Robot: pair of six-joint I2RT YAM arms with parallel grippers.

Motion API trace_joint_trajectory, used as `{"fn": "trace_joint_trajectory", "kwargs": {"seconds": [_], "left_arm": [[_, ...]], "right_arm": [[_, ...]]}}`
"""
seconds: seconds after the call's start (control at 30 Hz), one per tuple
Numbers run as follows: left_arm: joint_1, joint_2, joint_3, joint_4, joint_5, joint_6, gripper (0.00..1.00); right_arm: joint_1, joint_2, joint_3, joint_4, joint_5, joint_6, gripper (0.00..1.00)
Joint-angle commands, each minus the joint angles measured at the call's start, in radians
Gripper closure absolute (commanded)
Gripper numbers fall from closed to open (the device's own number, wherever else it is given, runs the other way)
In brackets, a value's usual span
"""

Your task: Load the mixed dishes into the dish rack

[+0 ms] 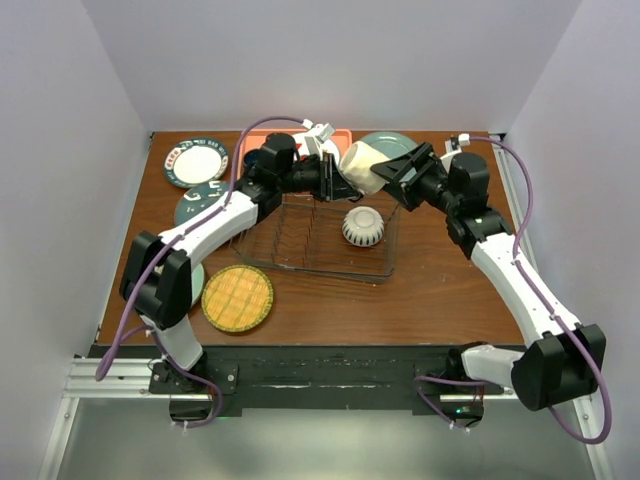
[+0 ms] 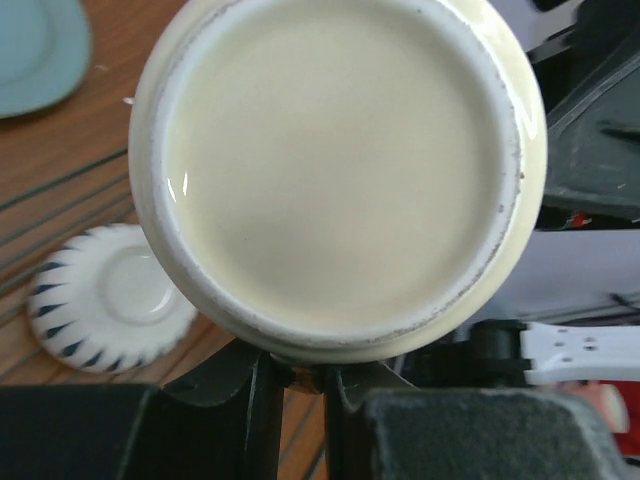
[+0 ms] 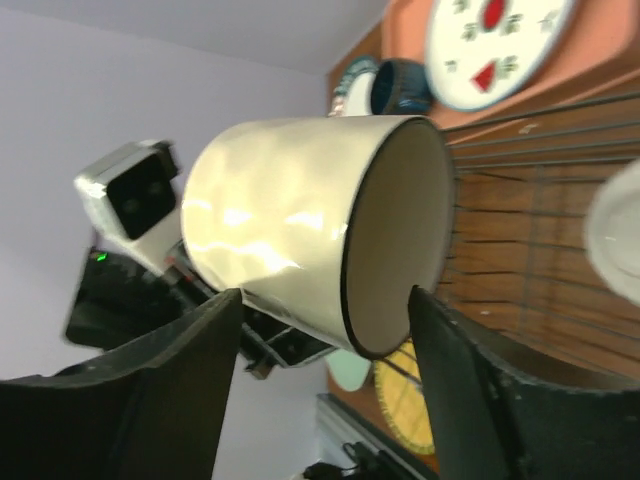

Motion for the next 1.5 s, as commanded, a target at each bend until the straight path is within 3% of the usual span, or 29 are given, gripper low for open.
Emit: {"fn": "trace_joint_trajectory", "kwargs": {"seconds": [0.0,0.23,0.47,0.73,0.93,1.47], "left_arm": [[-0.003,-0.127,0.106,-0.181,-0.103,0.329,1.0],[-0.038,-0.18,0.096,-0.391,-0.227,0.596,1.0],[-0.093,-0.236,-0.036,-0.457,-0.312,0.856,1.0],[-0.139,-0.218,-0.147,-0.401,-0.304,0.902,1.0],[-0.217,-0.105,-0.112,-0.407,-0.466,0.946,1.0],[-0.282,0.044,-0.032,-0.445,-0.548,0.979,1.0]], "right_arm": [[0.002,-0.048,0.099,-0.309,0.213,-0.14,0.23],[-0.01,-0.033,0.195,-0.542,0.46,-0.165,0.22],[-0.038,-0.008,0.219,-0.548,0.461,-0.171,0.22],[-0.049,0.027,0.203,-0.528,0.404,-0.163,0.23],[-0.056,0.033,0.197,-0.52,0.39,-0.165,0.23],[-0.092,0.038,0.151,-0.493,0.336,-0.154,0.25]]}}
